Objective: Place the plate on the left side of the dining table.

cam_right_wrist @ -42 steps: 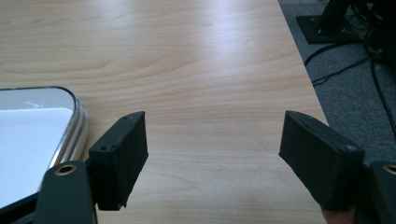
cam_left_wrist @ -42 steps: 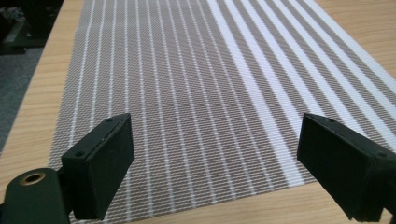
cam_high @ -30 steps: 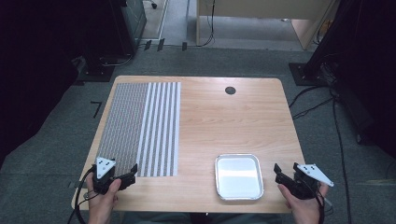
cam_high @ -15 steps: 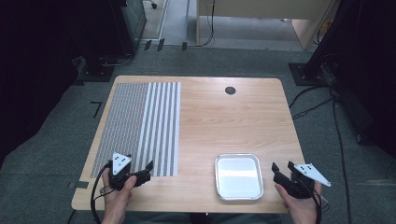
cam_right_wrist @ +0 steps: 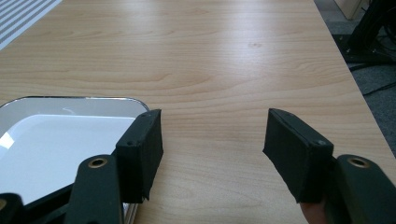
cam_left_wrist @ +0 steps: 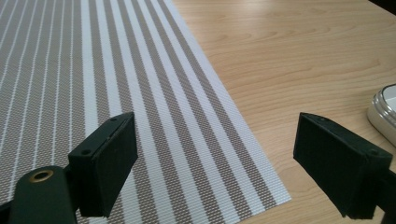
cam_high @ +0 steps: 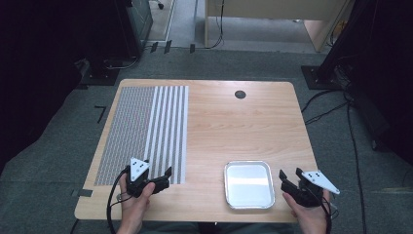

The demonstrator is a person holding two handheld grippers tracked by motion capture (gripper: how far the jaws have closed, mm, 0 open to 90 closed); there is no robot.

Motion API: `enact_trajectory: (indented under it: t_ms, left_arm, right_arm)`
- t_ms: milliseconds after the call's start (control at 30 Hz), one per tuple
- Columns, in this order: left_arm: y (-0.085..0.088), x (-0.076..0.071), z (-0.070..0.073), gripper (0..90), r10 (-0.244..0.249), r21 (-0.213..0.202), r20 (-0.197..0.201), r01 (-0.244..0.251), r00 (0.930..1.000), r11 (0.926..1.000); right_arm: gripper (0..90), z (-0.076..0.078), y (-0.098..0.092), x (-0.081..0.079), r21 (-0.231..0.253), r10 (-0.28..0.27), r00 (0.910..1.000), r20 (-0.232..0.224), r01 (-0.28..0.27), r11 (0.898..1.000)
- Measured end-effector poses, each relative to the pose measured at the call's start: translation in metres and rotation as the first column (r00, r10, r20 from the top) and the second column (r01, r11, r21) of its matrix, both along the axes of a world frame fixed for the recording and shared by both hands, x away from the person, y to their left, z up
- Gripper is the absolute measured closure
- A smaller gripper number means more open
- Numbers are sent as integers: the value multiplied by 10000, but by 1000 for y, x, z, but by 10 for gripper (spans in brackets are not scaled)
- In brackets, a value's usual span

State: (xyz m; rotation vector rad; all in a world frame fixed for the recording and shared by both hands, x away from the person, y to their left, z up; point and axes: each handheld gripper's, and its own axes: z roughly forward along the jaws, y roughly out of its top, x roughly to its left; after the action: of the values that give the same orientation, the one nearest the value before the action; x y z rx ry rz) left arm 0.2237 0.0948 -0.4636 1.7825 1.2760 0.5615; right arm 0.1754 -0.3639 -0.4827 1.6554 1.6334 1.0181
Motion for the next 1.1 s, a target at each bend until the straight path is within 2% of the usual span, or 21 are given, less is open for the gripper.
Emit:
enact_trajectory:
  t_ms: [133,333,500,567,667,767,867,967,1100]
  left_arm:
    - [-8,0,0,136,-110,-25,-24,110,9999,9999]
    - [-23,1,0,137,-230,29,-75,231,9997,9997]
    - [-32,1,-1,137,-320,86,-81,321,9995,9994]
    - [-36,2,-1,137,-353,12,-107,354,9993,9994]
    - [-44,3,0,137,-506,-312,-275,497,9983,9983]
    - [-49,3,0,137,-544,-448,-245,532,9982,9976]
    - [-60,4,0,140,-637,-410,-199,628,9978,9972]
    - [-68,4,0,140,-742,-323,-184,736,9971,9968]
    - [-77,3,0,146,-818,-360,-135,812,9966,9960]
  right_arm:
    - [383,1,1,0,139,68,10000,0,-68,9999]
    - [425,2,3,0,5,171,9998,79,-171,9999]
    - [435,2,4,0,83,276,9996,25,-277,9996]
    - [439,3,3,0,154,233,9997,28,-234,9996]
    - [456,3,3,0,241,262,9996,58,-263,9994]
    - [480,3,2,0,369,298,9995,65,-300,9989]
    - [525,4,4,-1,417,570,9983,144,-576,9975]
    - [530,4,6,0,317,823,9965,109,-826,9961]
    - [543,3,9,0,442,920,9958,-22,-918,9948]
